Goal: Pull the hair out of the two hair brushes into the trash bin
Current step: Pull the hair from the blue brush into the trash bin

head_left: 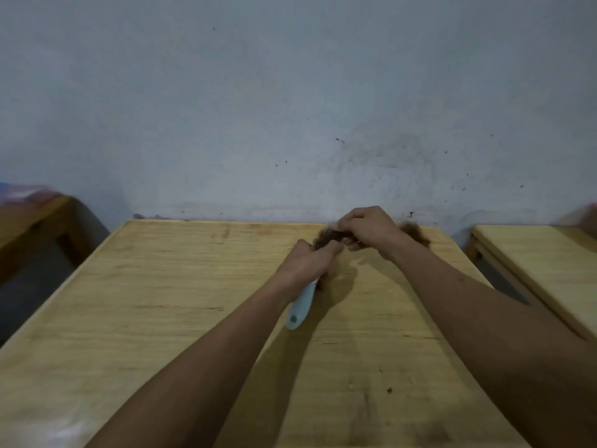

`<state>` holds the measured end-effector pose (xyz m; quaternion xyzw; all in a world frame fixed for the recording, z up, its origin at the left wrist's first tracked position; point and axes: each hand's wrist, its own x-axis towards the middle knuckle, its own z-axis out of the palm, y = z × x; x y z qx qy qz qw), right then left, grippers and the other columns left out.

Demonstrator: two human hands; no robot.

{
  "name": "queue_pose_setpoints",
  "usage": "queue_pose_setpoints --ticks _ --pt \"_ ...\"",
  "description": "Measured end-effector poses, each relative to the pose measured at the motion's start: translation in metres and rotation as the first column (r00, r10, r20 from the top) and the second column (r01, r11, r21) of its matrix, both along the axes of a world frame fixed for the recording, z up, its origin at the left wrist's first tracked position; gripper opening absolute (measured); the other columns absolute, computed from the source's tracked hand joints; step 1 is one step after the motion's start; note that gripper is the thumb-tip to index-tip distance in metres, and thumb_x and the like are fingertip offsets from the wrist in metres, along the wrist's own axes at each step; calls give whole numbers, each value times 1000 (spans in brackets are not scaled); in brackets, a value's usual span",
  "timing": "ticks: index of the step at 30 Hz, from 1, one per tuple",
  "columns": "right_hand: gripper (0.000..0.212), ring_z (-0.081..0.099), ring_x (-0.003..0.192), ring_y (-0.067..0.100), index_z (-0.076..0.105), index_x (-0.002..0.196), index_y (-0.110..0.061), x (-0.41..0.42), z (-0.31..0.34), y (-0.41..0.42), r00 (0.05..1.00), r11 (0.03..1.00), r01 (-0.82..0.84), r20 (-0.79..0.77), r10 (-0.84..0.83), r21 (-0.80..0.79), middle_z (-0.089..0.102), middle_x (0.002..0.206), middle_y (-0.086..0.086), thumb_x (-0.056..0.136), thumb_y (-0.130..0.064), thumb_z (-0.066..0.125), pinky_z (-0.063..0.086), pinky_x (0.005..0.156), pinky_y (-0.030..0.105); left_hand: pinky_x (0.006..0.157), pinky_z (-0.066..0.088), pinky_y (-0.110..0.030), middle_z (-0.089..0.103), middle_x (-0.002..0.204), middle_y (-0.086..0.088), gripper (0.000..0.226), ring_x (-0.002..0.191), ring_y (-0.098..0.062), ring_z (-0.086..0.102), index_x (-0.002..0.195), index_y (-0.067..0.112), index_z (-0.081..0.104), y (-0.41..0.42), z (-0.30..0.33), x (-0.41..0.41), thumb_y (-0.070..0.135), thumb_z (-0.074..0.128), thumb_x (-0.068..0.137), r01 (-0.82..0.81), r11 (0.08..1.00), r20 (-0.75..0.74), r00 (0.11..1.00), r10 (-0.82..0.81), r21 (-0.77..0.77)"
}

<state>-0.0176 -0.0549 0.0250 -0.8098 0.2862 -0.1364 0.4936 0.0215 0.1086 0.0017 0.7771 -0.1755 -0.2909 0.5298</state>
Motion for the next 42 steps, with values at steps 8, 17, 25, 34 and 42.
queue_pose_setpoints --ticks 8,17,25,34,42 --pt "20 63 60 12 79 96 3 -3 23 107 949 950 -309 80 305 36 70 76 9 86 -14 83 56 58 21 42 44 -24 66 73 -17 58 40 -23 53 88 -5 65 128 20 -12 53 63 91 -201 979 49 978 202 -24" --pt "12 61 67 14 74 89 -5 11 16 250 800 801 -595 52 598 -68 66 79 6 95 -15 72 56 63 27 36 38 -21 61 55 -17 53 31 -20 50 75 -3 60 271 33 -35 47 61 93 -382 921 195 911 363 75" --pt "7 65 68 14 68 101 -16 15 2 361 572 573 -809 48 819 -131 67 88 3 95 -19 71 58 59 30 42 46 -28 68 54 -8 55 39 -19 59 82 2 67 380 21 -70 56 58 93 -508 826 355 839 412 243" --pt "7 74 66 14 79 92 -14 15 -49 469 386 393 -913 80 919 -112 78 79 3 93 -19 75 66 75 41 43 43 -27 64 47 -3 49 36 -19 60 76 9 63 471 -29 -112 56 66 87 -752 608 292 659 693 255" --pt "11 70 82 16 70 90 -26 -14 -109 533 307 290 -941 -81 948 -177 72 86 -4 99 -30 65 56 73 31 32 39 -23 61 40 -4 47 32 -20 55 67 11 57 493 -78 -162 51 66 89 -859 427 258 496 829 282"
